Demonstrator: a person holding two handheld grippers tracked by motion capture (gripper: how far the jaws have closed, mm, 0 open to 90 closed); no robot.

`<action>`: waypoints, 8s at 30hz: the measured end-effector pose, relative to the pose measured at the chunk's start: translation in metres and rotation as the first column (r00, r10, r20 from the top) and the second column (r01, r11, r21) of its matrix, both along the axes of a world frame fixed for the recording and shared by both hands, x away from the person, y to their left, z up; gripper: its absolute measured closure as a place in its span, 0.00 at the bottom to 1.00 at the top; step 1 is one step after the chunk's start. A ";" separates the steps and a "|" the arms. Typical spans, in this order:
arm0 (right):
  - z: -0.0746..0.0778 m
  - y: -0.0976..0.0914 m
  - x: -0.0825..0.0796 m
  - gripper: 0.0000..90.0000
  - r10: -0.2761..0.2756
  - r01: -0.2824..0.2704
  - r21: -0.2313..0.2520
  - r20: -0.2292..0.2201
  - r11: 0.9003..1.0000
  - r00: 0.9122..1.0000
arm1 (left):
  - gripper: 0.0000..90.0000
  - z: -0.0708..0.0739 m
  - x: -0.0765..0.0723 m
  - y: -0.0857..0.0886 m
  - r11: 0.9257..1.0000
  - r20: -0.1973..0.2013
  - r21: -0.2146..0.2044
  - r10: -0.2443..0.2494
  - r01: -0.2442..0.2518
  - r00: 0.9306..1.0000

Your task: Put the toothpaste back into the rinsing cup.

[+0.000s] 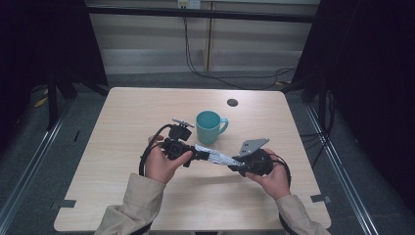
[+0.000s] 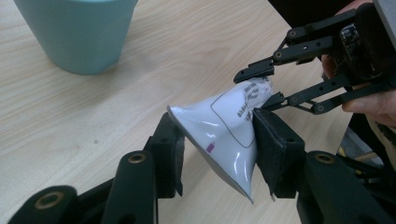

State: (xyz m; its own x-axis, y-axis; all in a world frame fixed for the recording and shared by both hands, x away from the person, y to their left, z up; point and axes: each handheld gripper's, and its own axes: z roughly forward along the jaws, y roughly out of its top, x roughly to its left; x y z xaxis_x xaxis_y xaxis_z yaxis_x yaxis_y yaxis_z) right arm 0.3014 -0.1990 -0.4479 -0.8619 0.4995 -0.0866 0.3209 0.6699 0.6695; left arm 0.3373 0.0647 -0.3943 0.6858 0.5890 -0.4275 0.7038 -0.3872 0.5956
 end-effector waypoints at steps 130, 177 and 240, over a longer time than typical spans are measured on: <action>0.039 0.004 0.012 0.84 -0.091 0.089 0.398 -0.015 0.913 0.996 | 0.35 -0.080 -0.002 0.043 0.994 0.130 0.094 0.036 -0.048 0.991; 0.082 0.013 0.049 0.84 -0.182 0.145 0.521 0.020 0.841 0.983 | 0.14 -0.115 -0.022 0.045 0.985 0.343 0.162 -0.111 0.057 0.933; 0.098 0.033 0.106 0.84 -0.283 0.187 0.583 0.077 0.791 0.956 | 0.02 -0.116 -0.025 0.037 0.972 0.355 0.219 -0.161 0.086 0.921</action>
